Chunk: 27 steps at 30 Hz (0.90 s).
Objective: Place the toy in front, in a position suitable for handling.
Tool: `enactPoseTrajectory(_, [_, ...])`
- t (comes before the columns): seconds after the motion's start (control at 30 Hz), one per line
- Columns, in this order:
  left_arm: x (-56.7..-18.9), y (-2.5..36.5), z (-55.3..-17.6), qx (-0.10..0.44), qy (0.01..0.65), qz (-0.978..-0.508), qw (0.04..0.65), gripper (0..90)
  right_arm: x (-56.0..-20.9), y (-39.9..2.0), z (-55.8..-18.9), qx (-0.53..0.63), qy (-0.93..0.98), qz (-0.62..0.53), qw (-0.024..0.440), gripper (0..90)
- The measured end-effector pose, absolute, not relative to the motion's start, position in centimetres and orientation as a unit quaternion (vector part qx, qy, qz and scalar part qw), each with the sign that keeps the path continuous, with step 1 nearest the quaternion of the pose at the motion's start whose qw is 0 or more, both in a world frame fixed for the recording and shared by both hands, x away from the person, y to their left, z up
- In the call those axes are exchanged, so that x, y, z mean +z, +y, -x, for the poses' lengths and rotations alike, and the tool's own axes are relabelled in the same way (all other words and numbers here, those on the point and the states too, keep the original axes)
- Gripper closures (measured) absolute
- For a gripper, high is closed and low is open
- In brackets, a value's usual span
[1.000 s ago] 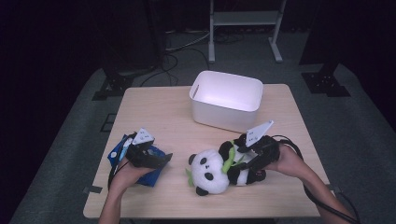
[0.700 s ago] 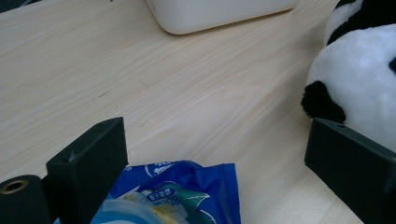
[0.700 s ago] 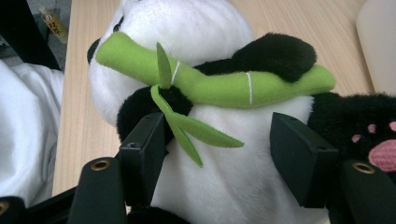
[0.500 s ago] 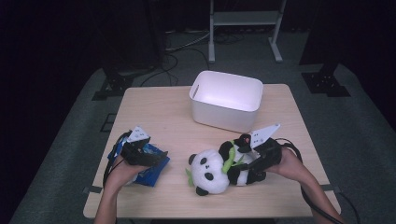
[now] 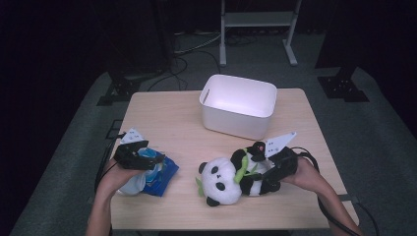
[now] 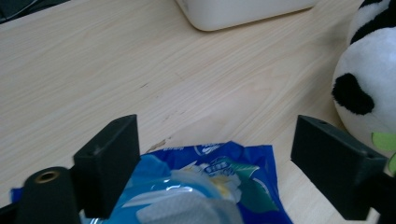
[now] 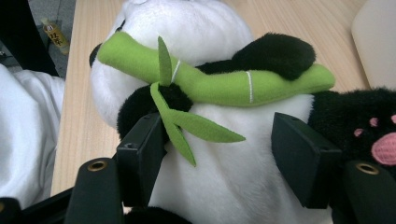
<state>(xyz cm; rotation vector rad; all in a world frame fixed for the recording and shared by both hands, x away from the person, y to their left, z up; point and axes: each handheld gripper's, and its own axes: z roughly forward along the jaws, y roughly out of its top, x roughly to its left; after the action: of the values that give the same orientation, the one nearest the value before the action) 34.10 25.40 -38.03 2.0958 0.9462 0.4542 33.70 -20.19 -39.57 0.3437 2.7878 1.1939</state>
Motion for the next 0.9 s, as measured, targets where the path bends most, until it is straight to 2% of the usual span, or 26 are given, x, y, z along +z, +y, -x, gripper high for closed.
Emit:
enactPoseTrajectory(0.1, [-37.9, 26.3, -34.0, 0.178, 0.379, -0.822, 0.387, 15.2, -39.6, -20.2, -33.7, 0.391, 0.912, -0.112, 0.045, 34.1])
enactPoseTrajectory(0.17, [-37.9, 26.9, -33.7, 0.174, 0.382, -0.82, 0.39, 20.8, -39.6, -20.2, -33.7, 0.391, 0.912, -0.113, 0.045, 34.1])
enactPoseTrajectory(0.8, [-39.4, 30.1, -32.0, 0.152, 0.406, -0.819, 0.375, 26.9, -39.6, -20.2, -33.7, 0.392, 0.912, -0.113, 0.046, 33.9])
enactPoseTrajectory(0.9, [-39.5, 30.3, -31.9, 0.145, 0.407, -0.821, 0.374, 31.1, -39.6, -20.2, -33.7, 0.392, 0.912, -0.112, 0.046, 33.9])
